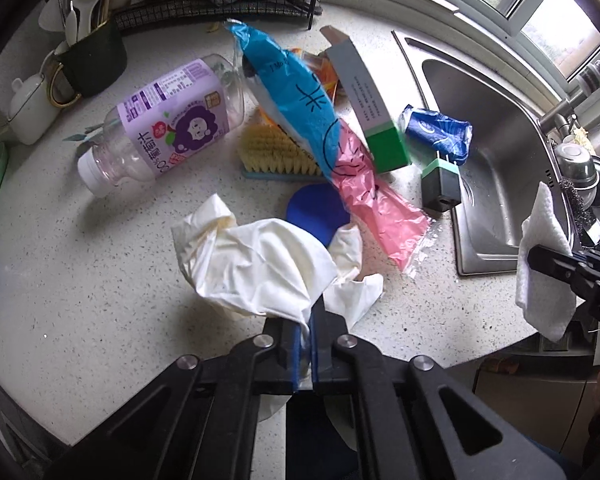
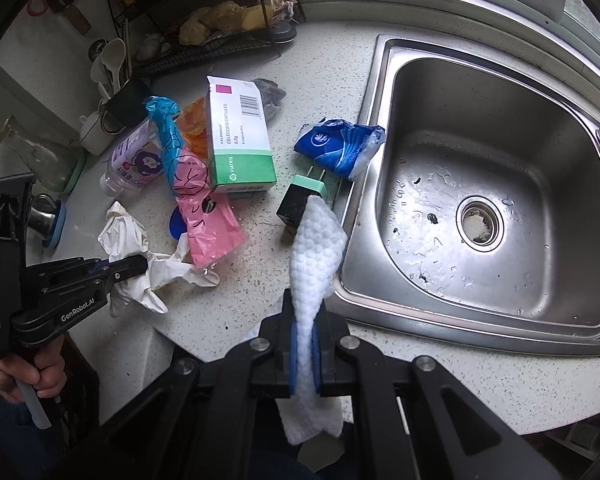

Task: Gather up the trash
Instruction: 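Grasp the white latex gloves with the left tool while the right tool holds the wipe, then carry gloves and wipe down toward the red bin with both tools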

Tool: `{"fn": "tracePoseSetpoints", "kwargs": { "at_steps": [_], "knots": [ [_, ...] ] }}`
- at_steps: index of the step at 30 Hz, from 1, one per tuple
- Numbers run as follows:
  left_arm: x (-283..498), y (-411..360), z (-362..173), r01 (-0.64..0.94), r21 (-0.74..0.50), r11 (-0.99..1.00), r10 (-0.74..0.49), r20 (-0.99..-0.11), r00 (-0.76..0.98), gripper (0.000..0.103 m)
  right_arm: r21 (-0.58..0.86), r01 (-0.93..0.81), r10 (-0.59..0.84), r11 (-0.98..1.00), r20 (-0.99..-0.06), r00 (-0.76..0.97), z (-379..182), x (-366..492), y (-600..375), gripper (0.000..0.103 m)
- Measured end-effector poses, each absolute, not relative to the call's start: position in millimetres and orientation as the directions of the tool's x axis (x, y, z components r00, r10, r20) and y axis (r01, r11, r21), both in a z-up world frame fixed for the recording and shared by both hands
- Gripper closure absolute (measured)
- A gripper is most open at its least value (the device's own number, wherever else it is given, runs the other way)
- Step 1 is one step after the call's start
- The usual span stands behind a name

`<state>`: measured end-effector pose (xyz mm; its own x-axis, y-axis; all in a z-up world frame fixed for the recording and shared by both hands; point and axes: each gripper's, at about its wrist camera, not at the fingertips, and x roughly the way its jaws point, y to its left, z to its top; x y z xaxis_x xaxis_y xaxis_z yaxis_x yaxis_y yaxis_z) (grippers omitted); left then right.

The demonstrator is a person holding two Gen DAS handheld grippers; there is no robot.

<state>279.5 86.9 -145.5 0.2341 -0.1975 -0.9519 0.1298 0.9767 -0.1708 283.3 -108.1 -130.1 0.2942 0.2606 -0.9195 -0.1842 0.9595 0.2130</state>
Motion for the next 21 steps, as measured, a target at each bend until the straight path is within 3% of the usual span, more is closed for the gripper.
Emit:
{"fn": "tracePoseSetpoints", "kwargs": {
  "at_steps": [13, 21],
  "knots": [
    [186.7, 30.4, -63.8, 0.084, -0.168, 0.982, -0.187, -0.911, 0.367, 0.101, 0.246, -0.383, 0.380, 0.890, -0.864, 0.329, -89.2, 228.1, -124.6, 0.098],
    [124.1, -27.6, -51.2, 0.051, -0.109, 0.993, -0.120, -0.914, 0.387, 0.101, 0.254, -0.476, 0.433, 0.842, -0.844, 0.315, -85.5, 170.1, -158.8, 0.098]
  ]
}}
